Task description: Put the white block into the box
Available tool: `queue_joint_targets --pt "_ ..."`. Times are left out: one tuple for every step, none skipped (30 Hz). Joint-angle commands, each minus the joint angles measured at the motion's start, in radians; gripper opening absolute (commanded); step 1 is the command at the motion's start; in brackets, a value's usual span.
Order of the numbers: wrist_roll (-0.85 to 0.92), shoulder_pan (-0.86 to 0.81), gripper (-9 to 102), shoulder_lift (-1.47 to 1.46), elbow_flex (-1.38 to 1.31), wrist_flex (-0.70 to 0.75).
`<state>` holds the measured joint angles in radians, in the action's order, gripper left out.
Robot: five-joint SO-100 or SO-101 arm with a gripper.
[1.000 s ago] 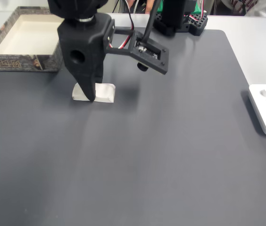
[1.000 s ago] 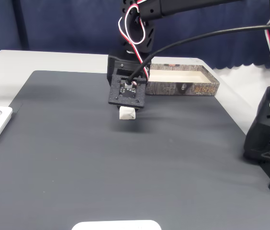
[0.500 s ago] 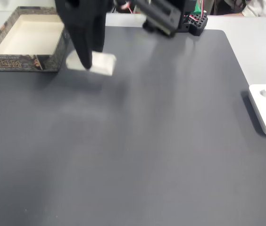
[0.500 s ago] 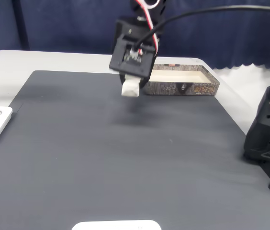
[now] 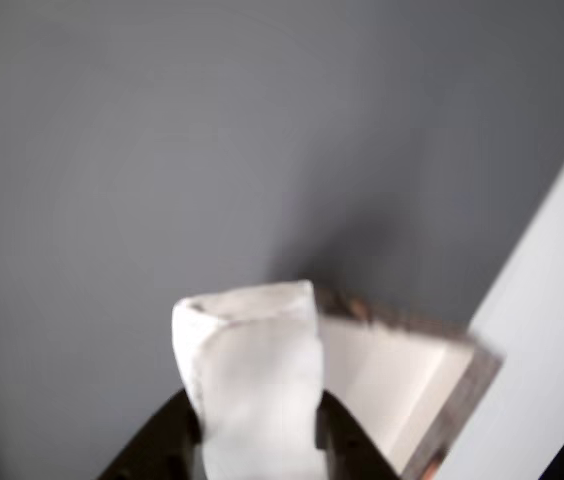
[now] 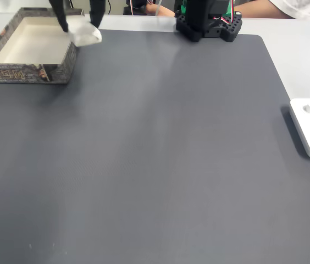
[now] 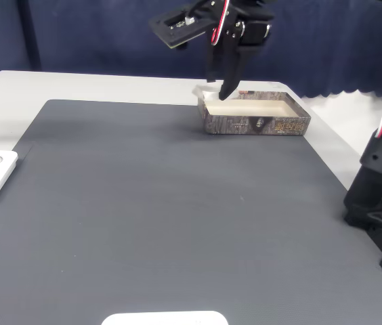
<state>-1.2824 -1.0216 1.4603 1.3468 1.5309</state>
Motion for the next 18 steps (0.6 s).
queue_joint_targets --pt "0.037 -0.104 -2 0.014 -0.106 0.029" --pt "0.037 -0.127 -2 -0.002 -0.133 0.04" --pt "0.037 -0.149 -2 -0.018 -0.166 0.051" --pt "0.037 -0.172 -2 -0.035 -0.195 0.063" --pt "0.04 -0.193 -2 -0.054 -0.224 0.072" --pt "0.049 -0.213 -2 -0.072 -0.253 0.083" --pt "0.069 -0.232 -2 -0.089 -0.281 0.092" --pt "0.094 -0.247 -2 -0.104 -0.301 0.097" --pt "0.117 -0.264 -2 -0.12 -0.314 0.098" --pt "0.144 -0.276 -2 -0.137 -0.327 0.1" --pt "0.176 -0.285 -2 -0.155 -0.339 0.101" --pt "0.199 -0.293 -2 -0.176 -0.35 0.101" --pt "0.21 -0.299 -2 -0.199 -0.364 0.101" --pt "0.215 -0.302 -2 -0.221 -0.376 0.101" --pt "0.215 -0.305 -2 -0.242 -0.39 0.101" --pt "0.213 -0.307 -2 -0.268 -0.41 0.109" --pt "0.207 -0.307 -2 -0.295 -0.431 0.112" --pt "0.198 -0.307 -2 -0.321 -0.449 0.114"
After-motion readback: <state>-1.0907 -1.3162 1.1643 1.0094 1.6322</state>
